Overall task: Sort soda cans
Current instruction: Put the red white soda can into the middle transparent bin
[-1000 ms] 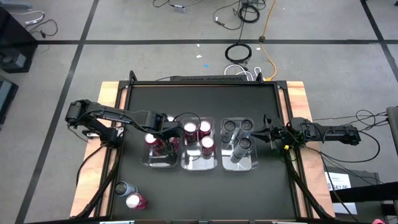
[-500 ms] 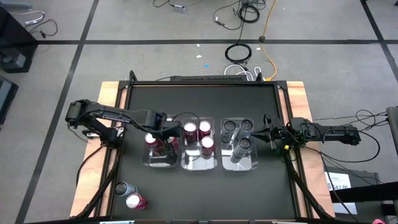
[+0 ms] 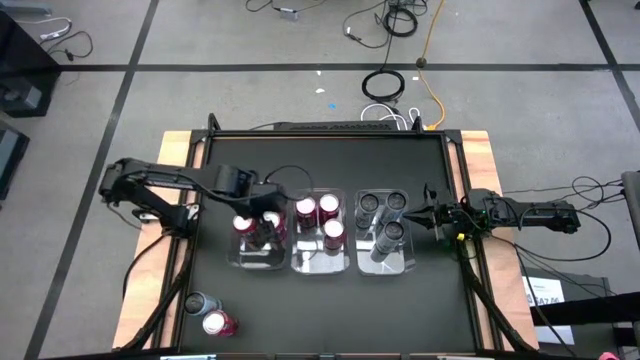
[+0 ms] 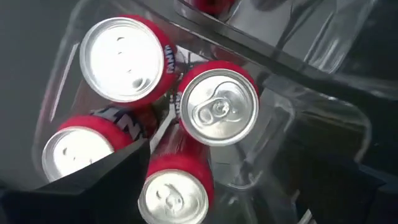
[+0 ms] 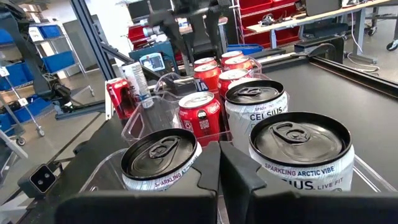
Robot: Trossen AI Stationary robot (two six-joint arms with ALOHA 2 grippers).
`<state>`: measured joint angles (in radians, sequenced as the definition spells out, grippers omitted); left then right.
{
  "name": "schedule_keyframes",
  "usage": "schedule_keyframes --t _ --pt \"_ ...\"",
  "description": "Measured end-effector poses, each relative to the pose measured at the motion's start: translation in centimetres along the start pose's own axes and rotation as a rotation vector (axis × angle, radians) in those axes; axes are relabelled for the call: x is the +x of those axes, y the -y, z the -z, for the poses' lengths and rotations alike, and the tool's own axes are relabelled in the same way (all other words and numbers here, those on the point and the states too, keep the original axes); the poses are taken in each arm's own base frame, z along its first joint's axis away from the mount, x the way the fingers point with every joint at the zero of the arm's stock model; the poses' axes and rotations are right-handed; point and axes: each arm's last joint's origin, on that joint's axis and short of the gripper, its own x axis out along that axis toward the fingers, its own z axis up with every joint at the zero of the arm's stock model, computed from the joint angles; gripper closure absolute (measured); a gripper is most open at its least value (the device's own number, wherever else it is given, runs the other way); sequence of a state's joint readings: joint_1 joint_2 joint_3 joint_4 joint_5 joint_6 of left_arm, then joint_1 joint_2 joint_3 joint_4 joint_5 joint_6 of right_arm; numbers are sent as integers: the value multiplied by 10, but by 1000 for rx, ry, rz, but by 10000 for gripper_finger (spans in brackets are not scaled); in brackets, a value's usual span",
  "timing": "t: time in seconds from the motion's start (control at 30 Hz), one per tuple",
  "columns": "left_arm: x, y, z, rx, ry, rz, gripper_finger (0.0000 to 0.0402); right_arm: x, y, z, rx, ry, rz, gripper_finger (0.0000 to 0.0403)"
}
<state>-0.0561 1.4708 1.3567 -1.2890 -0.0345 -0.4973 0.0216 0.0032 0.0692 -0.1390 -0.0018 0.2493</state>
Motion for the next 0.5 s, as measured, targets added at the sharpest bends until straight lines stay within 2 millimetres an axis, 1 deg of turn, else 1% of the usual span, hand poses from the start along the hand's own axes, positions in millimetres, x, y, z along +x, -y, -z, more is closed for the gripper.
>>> schedule_keyframes --t 0.1,0.23,0.4,0.5 --pt "-16 1 3 -50 41 26 23 0 0 0 0 0 0 399" --pt "-42 3 14 -107 120 90 23 0 0 0 0 0 0 399" --pt "-71 8 38 -169 201 173 23 0 0 0 0 0 0 399" --pt "-83 13 56 -214 243 202 23 0 0 0 0 0 0 399"
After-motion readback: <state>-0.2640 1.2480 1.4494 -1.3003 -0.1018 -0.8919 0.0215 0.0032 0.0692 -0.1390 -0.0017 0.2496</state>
